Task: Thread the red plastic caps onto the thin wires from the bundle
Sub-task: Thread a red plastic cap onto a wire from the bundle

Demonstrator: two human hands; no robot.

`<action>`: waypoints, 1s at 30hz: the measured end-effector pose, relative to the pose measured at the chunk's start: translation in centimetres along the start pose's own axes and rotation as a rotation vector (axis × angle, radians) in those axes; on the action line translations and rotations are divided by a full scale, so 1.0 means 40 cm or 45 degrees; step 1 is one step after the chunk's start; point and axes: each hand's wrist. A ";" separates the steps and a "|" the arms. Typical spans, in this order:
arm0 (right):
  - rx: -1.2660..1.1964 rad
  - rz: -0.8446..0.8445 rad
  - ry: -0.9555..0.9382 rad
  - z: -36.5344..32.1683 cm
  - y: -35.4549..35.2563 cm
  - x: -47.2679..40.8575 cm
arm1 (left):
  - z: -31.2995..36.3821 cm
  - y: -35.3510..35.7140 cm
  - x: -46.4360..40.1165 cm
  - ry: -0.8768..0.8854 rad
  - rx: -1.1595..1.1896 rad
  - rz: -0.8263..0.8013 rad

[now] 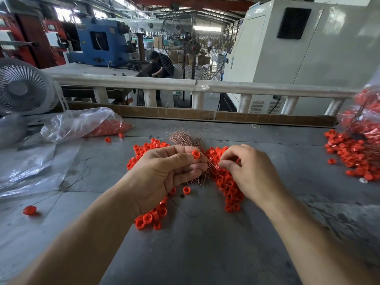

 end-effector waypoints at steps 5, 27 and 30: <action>-0.904 0.027 -0.046 -0.030 -0.008 0.006 | -0.005 0.006 -0.003 -0.009 -0.030 0.013; -0.468 -0.009 -0.338 -0.124 -0.019 0.047 | -0.008 0.008 -0.004 0.045 -0.054 0.084; -0.440 0.056 -0.354 -0.121 -0.015 0.048 | -0.008 0.012 -0.004 0.040 -0.074 0.081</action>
Point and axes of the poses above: each hand's wrist, its own x-axis away from the middle knuckle, its own y-axis out of the palm, z = x × y, and after that the axes turned 15 degrees about -z, right-handed
